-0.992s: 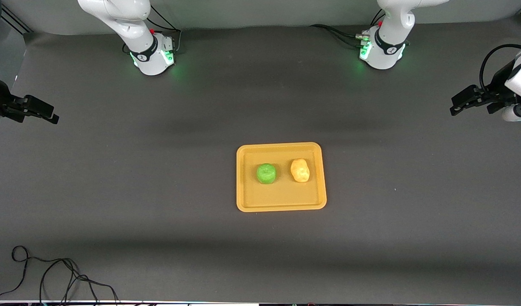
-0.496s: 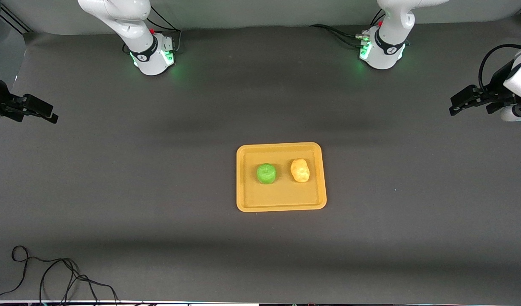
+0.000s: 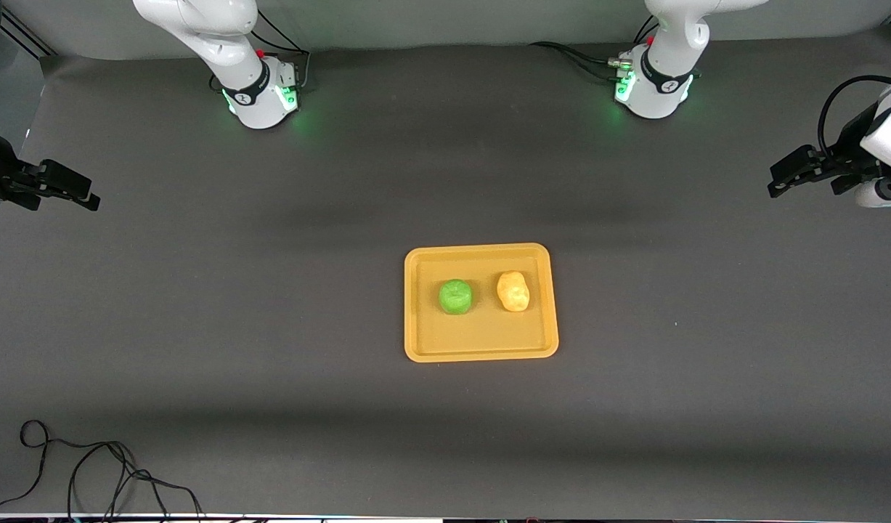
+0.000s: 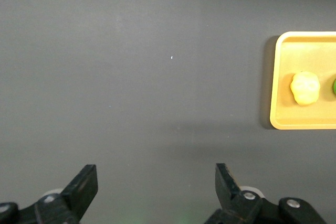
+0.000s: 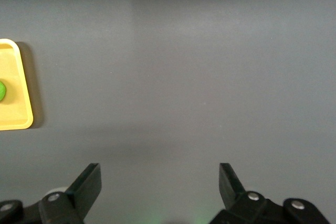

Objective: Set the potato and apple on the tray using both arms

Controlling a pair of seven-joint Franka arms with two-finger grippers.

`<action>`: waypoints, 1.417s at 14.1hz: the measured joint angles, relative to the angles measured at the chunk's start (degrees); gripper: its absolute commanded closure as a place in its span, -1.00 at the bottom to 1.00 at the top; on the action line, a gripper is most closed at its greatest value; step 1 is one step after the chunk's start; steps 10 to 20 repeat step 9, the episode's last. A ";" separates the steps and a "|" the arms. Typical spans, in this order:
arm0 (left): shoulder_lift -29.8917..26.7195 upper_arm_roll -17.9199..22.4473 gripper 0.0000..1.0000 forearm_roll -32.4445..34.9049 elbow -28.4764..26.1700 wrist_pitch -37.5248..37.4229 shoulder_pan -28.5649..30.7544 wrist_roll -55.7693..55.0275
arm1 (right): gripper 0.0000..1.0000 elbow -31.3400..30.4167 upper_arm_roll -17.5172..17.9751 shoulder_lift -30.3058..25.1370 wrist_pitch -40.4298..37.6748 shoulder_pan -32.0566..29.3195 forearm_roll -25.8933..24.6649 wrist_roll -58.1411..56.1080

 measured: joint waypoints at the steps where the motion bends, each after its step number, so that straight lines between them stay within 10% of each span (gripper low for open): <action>1: 0.00 -0.04 -1.00 0.00 0.00 0.01 0.00 -0.06 | -0.99 0.00 0.00 0.00 0.01 0.00 0.04 -0.01; 20: 0.00 -0.29 -1.00 0.00 -0.02 0.05 -0.04 -0.61 | -0.99 0.00 0.05 0.00 0.19 0.00 0.12 -0.01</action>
